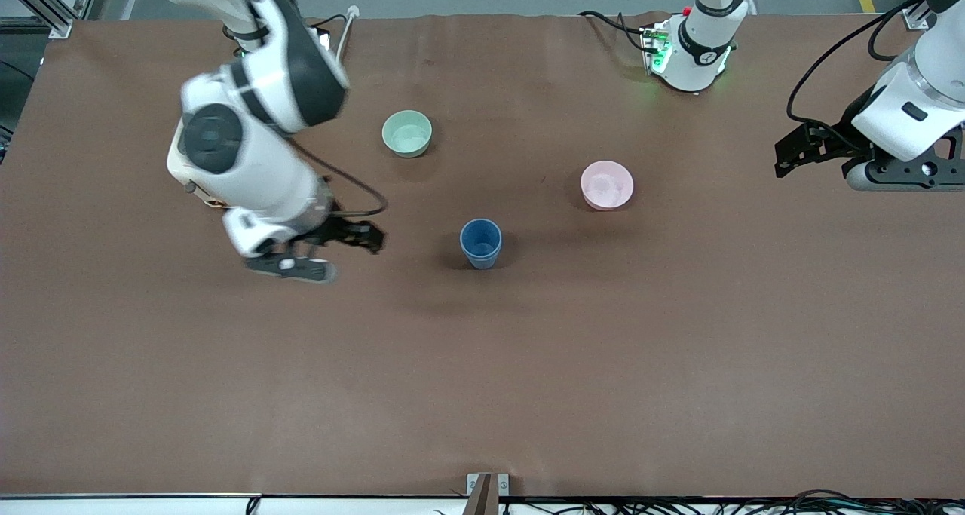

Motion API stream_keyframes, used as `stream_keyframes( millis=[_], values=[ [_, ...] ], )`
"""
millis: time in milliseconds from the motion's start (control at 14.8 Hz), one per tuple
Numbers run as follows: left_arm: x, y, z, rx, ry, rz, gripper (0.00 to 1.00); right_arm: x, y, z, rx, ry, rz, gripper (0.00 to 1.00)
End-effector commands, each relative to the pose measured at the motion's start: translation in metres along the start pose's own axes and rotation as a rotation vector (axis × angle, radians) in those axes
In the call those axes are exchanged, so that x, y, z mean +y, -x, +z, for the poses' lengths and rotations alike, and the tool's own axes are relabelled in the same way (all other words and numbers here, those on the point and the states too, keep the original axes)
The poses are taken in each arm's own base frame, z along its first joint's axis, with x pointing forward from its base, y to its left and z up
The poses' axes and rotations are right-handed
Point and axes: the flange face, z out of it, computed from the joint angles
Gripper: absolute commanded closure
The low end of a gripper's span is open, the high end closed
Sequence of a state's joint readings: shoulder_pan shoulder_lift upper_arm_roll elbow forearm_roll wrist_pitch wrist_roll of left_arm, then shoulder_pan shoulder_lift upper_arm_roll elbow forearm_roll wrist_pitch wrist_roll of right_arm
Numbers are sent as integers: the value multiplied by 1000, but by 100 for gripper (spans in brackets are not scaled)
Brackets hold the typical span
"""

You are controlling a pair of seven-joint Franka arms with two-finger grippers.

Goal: Stack blue cups with both arms

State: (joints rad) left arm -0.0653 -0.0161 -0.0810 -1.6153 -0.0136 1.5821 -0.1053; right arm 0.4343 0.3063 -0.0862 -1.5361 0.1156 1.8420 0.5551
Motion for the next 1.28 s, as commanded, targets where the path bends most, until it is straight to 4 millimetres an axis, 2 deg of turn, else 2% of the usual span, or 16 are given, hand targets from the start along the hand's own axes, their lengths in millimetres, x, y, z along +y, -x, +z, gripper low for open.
stream_keyframes(
  millis=[0, 203, 338, 676, 878, 1081, 1216],
  values=[
    [3, -1, -10, 5, -15, 13, 0, 60, -18, -10, -9, 26, 23, 1],
    [4, -1, -13, 11, -15, 16, 0, 124, -35, -23, -10, 54, 50, 1],
    [2, -2, -14, 14, -25, 14, 0, 154, -37, -34, -4, 99, 31, 0],
    [-2, 0, -6, 35, -60, -4, 0, 228, -33, -80, -9, 113, -27, 0],
    [-2, 5, -5, 41, -61, -4, 0, 258, -23, -108, -4, 105, -77, 0],
    [0, -2, -9, 50, -58, 16, 0, 277, -7, -137, 5, 99, -109, 0],
    [-1, -6, -11, 53, -57, 14, 0, 282, 8, -154, -6, 98, -106, 0]
  ],
)
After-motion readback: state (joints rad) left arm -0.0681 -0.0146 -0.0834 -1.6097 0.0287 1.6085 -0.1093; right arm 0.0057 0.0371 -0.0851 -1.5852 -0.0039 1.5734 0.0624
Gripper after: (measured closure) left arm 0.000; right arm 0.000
